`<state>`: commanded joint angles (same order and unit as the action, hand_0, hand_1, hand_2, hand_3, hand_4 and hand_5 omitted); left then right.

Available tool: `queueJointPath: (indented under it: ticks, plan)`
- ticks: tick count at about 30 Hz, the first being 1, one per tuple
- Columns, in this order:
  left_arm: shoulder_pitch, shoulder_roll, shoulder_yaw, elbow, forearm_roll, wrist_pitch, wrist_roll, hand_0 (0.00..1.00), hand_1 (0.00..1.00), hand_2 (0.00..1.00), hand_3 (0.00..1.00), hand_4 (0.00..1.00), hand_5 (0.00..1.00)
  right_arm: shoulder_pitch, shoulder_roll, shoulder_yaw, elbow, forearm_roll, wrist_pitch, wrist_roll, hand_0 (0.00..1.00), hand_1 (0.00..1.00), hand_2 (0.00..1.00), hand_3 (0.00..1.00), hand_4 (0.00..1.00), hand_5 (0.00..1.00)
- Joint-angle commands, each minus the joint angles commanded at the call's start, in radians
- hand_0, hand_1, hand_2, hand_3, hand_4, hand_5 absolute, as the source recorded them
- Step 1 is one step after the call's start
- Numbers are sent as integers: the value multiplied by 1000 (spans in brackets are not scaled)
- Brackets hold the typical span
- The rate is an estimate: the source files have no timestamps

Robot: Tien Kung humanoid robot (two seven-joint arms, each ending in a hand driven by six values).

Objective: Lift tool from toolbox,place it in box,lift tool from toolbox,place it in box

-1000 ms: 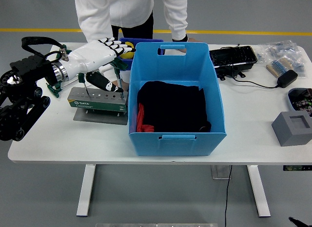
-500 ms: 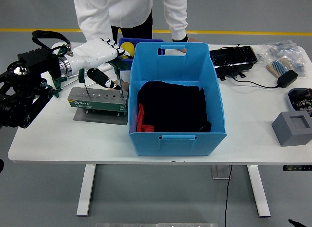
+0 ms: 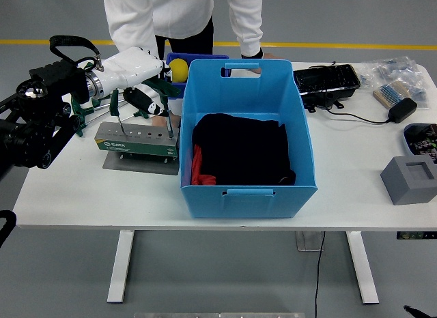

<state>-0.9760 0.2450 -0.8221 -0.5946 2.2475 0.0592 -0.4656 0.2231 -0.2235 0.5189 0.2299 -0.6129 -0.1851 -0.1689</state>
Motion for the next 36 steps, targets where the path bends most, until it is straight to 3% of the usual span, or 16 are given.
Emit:
queueJointPath:
  ticks: [2,3,8,9,14,15,20,21,26,27,36]
  plan:
    - [-3,-6,-2,10,1,-1,7,598,497,475,507,998,524,1,-1,-1,0,1,0,0,618,602,674,541,772,648]
    - [-4,-10,-3,16,2,-3,13,474,429,438,485,998,535,1,-1,-1,0,2,1,0,618,602,671,541,772,650]
    - [-7,-18,2,38,-5,-6,30,474,429,438,485,998,535,4,-3,-2,0,3,2,0,618,602,671,541,772,650]
    - [-7,-19,4,40,-7,-6,32,359,308,318,428,998,541,4,-3,-3,0,4,2,-1,618,602,672,542,772,649]
    - [-10,-22,18,49,-7,-6,41,359,308,318,428,998,541,6,-4,-1,0,0,3,-1,618,602,672,542,772,649]
    - [-11,-23,21,49,-7,-7,44,305,236,255,353,998,548,7,-4,-1,0,0,3,-1,619,602,672,542,772,648]
    - [-16,-28,28,48,-6,-4,51,305,236,255,353,998,548,8,-4,-1,0,0,3,-1,619,602,672,542,772,648]
    - [-18,-29,30,50,-5,-4,52,265,185,208,299,998,549,9,-4,-1,0,-1,4,-1,618,602,672,542,773,649]
    - [-26,-34,37,60,-3,-4,60,265,185,208,299,998,549,11,-6,-1,1,-1,4,-1,618,602,672,542,773,649]
    - [-27,-35,38,61,-3,-4,61,248,144,171,245,998,564,11,-6,-2,1,-1,4,-1,619,602,672,543,774,650]
    - [-34,-43,47,75,-5,-8,70,226,106,141,200,998,585,16,-8,-4,1,1,4,0,619,602,672,543,775,651]
